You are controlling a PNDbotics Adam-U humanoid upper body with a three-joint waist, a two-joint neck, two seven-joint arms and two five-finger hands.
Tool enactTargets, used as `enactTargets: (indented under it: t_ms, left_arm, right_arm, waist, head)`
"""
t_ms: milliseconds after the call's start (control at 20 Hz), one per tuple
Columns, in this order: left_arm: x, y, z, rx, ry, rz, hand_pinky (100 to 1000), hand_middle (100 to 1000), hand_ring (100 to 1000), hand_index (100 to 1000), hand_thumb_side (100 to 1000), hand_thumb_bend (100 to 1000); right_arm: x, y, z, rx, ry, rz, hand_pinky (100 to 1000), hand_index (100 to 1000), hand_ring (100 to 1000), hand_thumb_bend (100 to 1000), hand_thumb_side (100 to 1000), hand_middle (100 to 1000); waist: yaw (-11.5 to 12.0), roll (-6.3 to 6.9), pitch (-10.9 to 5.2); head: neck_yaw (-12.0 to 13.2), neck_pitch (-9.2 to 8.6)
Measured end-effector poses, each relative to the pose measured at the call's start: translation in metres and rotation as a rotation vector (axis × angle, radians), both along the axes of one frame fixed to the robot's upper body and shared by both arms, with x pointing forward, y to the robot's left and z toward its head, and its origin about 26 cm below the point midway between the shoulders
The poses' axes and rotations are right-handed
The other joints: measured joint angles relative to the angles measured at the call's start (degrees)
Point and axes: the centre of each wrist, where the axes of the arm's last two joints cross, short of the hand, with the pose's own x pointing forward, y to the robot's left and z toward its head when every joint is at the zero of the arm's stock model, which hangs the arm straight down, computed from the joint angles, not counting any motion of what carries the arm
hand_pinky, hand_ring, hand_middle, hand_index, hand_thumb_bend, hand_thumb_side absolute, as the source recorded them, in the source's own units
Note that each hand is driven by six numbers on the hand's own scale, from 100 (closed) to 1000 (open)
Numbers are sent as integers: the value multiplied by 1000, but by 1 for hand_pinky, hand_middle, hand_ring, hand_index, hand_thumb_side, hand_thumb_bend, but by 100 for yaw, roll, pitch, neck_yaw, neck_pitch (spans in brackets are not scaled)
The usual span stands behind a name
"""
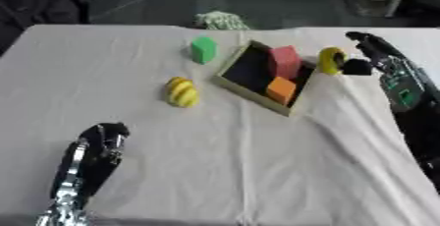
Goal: Pick up objects on the table and place them in the box.
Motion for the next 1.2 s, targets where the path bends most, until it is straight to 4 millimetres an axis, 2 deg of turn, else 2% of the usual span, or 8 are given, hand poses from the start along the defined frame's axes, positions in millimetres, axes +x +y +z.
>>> enactTargets:
  t_ms: [50, 200, 350, 650, 800, 1000, 1200]
  left_arm:
    - [0, 0, 0, 2, -1, -2, 715, 627, 700, 571, 581, 122]
    - [0, 0, 2, 4, -5, -8, 715, 627, 701, 571, 581, 120]
    - [0, -1, 3, 4, -5, -16, 715, 627, 701, 571, 581, 120]
    - [0, -2, 3, 4, -3, -19, 715, 627, 701, 572, 588, 100]
    - [0, -2, 3, 3, -2, -19, 716, 627, 702, 572, 590, 100]
    - [0, -1, 3, 3, -2, -19, 716, 624, 702, 572, 591, 100]
    - [1, -2, 3, 3, -3, -19, 716, 623, 703, 572, 593, 100]
  right_arm:
    - [0, 2, -3, 3, -1, -21, 862, 981, 917, 100, 360, 931]
    - [0, 8, -10, -4, -11, -66, 850, 962, 900, 100, 199, 899]
    - [0, 13, -18, -19, -31, -99, 824, 920, 862, 100, 198, 835]
    - [-3, 15, -26, -49, -100, -176, 709, 640, 710, 100, 213, 522]
    - [-4, 16, -25, -64, -154, -212, 668, 521, 652, 100, 243, 432]
    - [-4, 22, -19, -70, -257, -213, 661, 482, 638, 100, 285, 397]
    - [-4, 37, -6, -21, -374, -117, 666, 482, 641, 100, 292, 396]
  waist:
    - [23, 1, 11]
    - [51, 11, 35]
    - [85, 17, 41]
    - [121, 29, 42]
    - [114, 26, 43]
    - [75, -21, 43]
    - [30, -54, 36]
  head:
    - [-23, 0]
    - [-74, 0]
    - [-111, 0]
    - [-170, 0]
    - [-183, 0]
    - [-180, 0]
    - [-149, 0]
